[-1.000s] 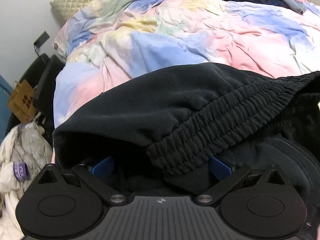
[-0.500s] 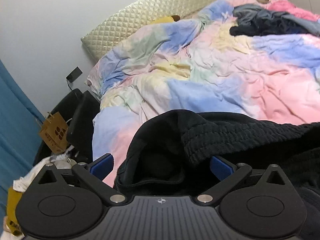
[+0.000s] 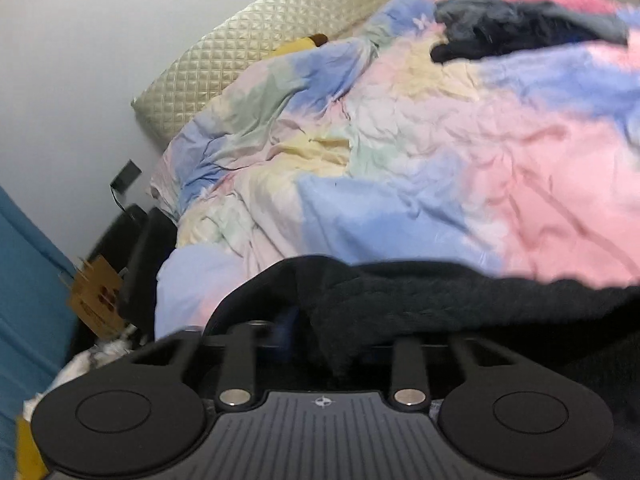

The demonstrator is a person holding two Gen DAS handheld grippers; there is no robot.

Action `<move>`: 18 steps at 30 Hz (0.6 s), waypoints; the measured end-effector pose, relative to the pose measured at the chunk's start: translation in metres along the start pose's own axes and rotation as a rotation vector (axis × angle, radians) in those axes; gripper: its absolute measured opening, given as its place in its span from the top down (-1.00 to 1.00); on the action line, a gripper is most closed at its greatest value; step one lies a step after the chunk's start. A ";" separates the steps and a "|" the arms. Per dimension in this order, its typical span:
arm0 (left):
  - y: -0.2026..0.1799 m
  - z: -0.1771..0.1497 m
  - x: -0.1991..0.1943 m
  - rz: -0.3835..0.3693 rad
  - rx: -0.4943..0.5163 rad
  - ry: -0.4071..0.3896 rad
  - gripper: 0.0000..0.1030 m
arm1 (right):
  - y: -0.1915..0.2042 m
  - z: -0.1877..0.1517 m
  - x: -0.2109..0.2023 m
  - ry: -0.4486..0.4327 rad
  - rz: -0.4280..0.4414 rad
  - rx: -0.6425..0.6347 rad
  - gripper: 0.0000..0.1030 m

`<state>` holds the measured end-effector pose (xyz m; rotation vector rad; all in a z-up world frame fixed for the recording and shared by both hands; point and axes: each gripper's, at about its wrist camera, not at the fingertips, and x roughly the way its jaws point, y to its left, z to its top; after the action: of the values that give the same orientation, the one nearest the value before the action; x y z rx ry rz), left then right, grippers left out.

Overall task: Fold clothes
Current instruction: 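Grasp the sweatpants waistband with the left gripper beside the right gripper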

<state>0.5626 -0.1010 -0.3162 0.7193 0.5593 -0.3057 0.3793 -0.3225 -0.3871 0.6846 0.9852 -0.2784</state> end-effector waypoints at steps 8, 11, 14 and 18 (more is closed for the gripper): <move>0.052 0.020 -0.092 -0.064 -0.185 -0.061 0.81 | 0.012 -0.022 -0.072 -0.020 0.120 -0.030 0.84; 0.069 0.024 -0.142 -0.086 -0.215 -0.112 0.81 | 0.017 -0.038 -0.113 -0.027 0.166 -0.057 0.84; 0.082 0.028 -0.190 -0.111 -0.238 -0.147 0.81 | 0.017 -0.056 -0.154 -0.030 0.220 -0.052 0.84; 0.089 0.035 -0.250 -0.139 -0.255 -0.191 0.81 | 0.013 -0.083 -0.207 -0.043 0.274 -0.054 0.84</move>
<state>0.4121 -0.0428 -0.1022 0.3998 0.4569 -0.4194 0.2183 -0.2764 -0.2391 0.7512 0.8433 -0.0258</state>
